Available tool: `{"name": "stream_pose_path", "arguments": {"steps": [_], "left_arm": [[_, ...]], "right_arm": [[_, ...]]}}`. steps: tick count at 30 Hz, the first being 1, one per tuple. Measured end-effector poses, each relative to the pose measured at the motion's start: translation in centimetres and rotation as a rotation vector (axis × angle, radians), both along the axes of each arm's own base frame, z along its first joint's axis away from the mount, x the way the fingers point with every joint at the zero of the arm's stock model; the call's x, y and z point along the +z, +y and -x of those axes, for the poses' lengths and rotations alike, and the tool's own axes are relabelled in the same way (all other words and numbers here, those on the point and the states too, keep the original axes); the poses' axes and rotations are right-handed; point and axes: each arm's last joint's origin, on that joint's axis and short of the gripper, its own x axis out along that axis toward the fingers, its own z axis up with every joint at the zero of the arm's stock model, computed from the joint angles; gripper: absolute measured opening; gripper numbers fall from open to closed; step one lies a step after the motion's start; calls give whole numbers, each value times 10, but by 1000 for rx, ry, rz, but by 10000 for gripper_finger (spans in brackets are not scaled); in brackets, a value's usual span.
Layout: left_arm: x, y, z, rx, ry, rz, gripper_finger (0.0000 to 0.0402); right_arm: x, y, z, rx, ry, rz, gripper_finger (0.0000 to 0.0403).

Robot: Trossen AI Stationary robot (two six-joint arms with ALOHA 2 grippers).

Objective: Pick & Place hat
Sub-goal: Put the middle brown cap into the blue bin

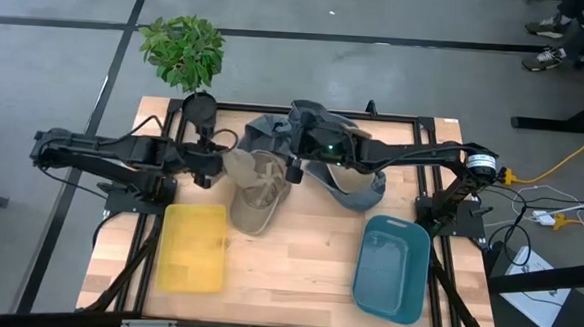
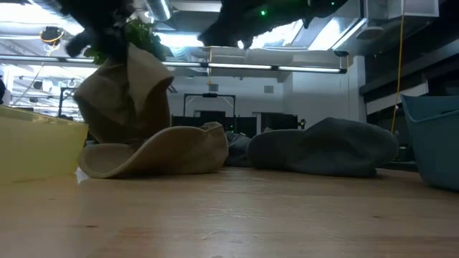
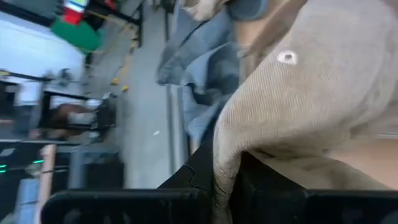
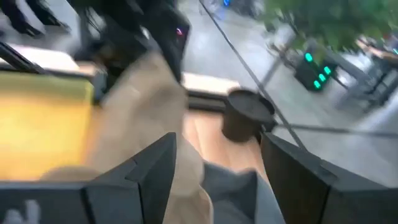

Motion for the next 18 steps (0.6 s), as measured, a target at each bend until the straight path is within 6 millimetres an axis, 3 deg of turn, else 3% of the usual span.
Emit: {"name": "stream_pose_path", "arguments": {"steps": [8, 18], "left_arm": [[3, 2, -31, 30, -69, -144, 20], [17, 3, -53, 44, -180, -289, 20]], "right_arm": [[4, 5, -2, 75, -42, -14, 234], [7, 12, -3, 94, -78, -1, 234]]}}
